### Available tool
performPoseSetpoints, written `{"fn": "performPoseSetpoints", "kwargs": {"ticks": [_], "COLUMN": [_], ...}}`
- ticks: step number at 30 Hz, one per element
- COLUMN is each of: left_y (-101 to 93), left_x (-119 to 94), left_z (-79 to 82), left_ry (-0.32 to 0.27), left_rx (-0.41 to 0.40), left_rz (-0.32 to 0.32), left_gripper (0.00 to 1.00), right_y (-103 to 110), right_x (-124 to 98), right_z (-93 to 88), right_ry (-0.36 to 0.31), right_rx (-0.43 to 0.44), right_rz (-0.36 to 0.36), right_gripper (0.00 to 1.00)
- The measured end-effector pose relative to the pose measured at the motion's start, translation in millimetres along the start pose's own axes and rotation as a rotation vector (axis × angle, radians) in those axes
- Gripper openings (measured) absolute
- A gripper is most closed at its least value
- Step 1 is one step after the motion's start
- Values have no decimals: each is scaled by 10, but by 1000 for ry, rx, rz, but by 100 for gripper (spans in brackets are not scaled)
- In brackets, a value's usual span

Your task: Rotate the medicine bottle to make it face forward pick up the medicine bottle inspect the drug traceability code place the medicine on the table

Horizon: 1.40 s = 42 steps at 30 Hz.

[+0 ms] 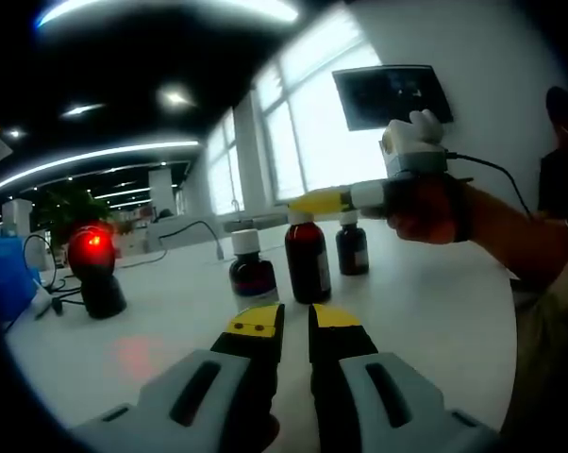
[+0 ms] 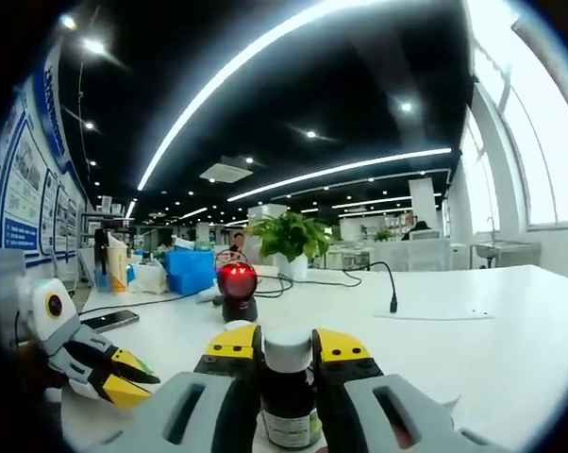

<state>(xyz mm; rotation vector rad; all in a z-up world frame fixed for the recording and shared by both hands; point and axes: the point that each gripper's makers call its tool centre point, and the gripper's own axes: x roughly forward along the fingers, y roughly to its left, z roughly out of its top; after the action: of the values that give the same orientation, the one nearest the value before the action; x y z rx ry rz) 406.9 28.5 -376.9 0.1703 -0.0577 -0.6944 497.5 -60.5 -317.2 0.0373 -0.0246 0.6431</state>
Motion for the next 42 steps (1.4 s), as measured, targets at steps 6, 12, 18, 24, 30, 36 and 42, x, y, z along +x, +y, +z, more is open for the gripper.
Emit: {"fn": "performPoseSetpoints", "kwargs": {"ticks": [6, 12, 18, 24, 30, 36, 42], "left_y": [1, 3, 9, 14, 13, 13, 11], "left_x": [3, 7, 15, 15, 16, 16, 16], "left_z": [-1, -2, -4, -2, 1, 2, 3], "left_ry": [0, 0, 0, -1, -1, -1, -1], "left_rx": [1, 1, 1, -1, -1, 0, 0], "left_rz": [0, 0, 0, 0, 0, -1, -2], "left_gripper": [4, 4, 4, 4, 4, 4, 4], "right_y": [-4, 10, -1, 1, -19, 7, 5], "right_x": [3, 6, 21, 28, 37, 46, 29], "right_z": [8, 27, -21, -27, -17, -14, -13], "right_ry": [-3, -2, 13, 13, 11, 18, 14], "right_rx": [16, 7, -1, 1, -8, -43, -71], "right_rz": [17, 37, 39, 42, 34, -10, -55], "right_gripper": [18, 17, 17, 17, 16, 16, 16]}}
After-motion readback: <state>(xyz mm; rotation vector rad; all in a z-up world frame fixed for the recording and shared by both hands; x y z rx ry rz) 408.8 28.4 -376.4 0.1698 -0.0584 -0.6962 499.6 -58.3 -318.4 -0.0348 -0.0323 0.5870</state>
